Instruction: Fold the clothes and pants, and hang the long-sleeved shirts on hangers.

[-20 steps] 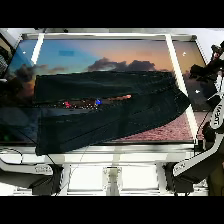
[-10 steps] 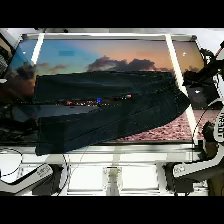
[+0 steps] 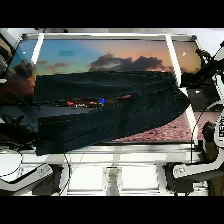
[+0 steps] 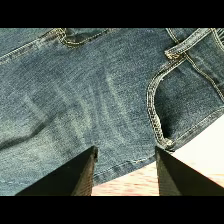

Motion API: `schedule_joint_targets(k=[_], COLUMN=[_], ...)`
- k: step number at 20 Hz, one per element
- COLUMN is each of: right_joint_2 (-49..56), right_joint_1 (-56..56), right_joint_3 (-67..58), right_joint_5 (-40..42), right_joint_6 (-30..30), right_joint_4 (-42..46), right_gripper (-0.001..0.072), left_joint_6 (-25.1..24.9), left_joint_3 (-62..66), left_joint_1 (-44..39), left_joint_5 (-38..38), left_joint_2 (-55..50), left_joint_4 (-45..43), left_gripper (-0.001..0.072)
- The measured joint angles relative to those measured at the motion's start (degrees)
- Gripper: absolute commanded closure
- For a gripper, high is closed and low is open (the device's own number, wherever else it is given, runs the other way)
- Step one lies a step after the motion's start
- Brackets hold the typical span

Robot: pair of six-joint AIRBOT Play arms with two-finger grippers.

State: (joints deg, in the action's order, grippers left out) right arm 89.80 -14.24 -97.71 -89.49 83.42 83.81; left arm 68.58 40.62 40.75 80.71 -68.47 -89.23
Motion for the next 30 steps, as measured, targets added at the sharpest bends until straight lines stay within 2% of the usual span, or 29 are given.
schedule_joint_targets(k=[8,11,17,27,28,30], right_joint_2=[-0.11,-0.11,-0.11,-0.11,-0.11,-0.11], right_joint_1=[0.00,0.00,0.00,0.00,0.00,0.00], right_joint_3=[0.02,0.02,0.02,0.02,0.02,0.02], right_joint_5=[0.52,0.57,0.76,1.03,1.03,1.05], right_joint_6=[-0.52,-0.57,-0.61,-0.59,-0.61,-0.59], right_joint_4=[-0.04,-0.04,-0.04,-1.42,-1.55,-1.77], right_gripper=[0.0308,0.0308,0.0308,0.0308,0.0308,0.0308], left_joint_6=[-2.45,-1.92,-0.17,-2.43,-2.45,-2.56], left_joint_3=[1.22,1.29,1.29,0.35,0.31,0.02], left_joint_1=[0.59,0.59,0.59,0.59,0.59,0.59], left_joint_5=[9.22,10.49,6.84,2.19,1.40,0.22], left_joint_2=[-3.43,-5.38,-5.70,-6.64,-6.67,-6.67], left_joint_4=[2.29,-0.68,-5.16,0.68,0.85,1.36], left_gripper=[0.0279,0.0280,0.0283,0.0327,0.0364,0.0378])
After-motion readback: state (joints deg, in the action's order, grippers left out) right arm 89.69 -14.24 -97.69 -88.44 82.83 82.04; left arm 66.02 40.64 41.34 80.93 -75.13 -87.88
